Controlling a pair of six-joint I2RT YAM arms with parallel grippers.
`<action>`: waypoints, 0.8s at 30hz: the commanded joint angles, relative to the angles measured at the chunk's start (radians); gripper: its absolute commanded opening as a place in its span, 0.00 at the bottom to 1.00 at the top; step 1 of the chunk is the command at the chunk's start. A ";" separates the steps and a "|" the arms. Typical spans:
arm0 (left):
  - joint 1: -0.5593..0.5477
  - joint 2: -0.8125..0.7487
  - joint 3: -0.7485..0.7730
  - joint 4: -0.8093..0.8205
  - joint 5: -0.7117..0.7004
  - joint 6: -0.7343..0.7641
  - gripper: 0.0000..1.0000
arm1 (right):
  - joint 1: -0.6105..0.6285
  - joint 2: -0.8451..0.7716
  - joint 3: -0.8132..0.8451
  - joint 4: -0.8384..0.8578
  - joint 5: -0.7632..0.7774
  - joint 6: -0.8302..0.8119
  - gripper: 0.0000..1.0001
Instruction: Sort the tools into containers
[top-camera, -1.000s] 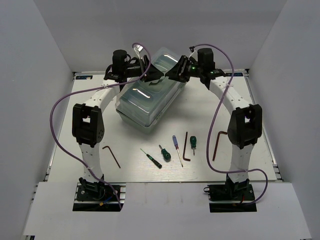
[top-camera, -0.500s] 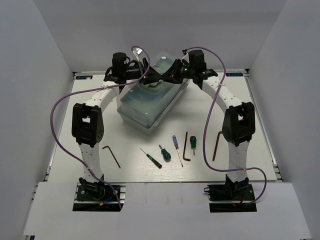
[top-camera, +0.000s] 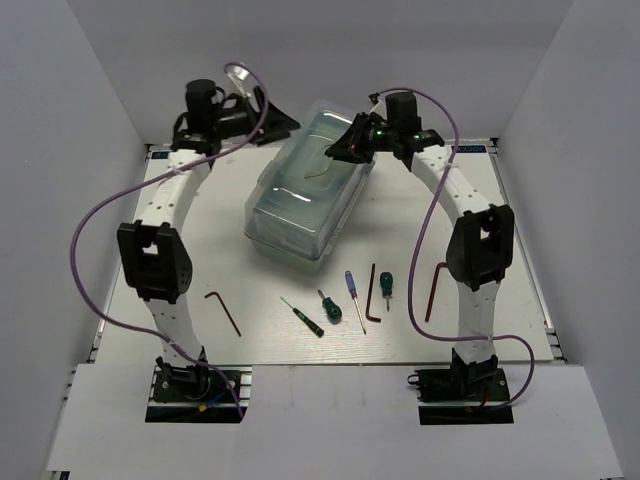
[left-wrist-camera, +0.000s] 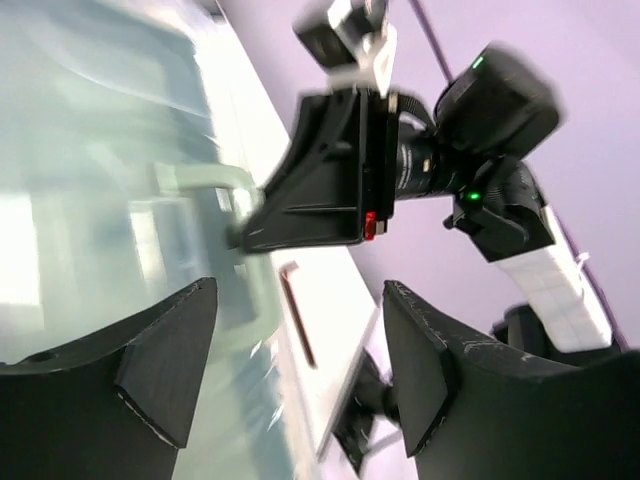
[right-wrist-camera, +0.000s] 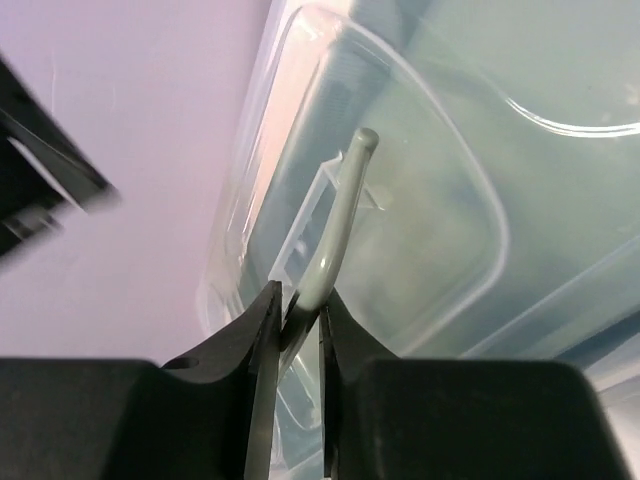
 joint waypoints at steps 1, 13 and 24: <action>0.095 -0.162 0.059 -0.134 -0.075 0.094 0.77 | -0.071 -0.027 0.108 0.087 -0.132 -0.244 0.00; 0.138 -0.290 -0.260 -0.276 -0.255 0.281 0.77 | -0.264 -0.092 0.128 -0.008 -0.519 -0.314 0.00; 0.012 -0.147 -0.312 -0.400 -0.379 0.424 0.77 | -0.358 -0.110 0.029 0.040 -0.694 -0.259 0.00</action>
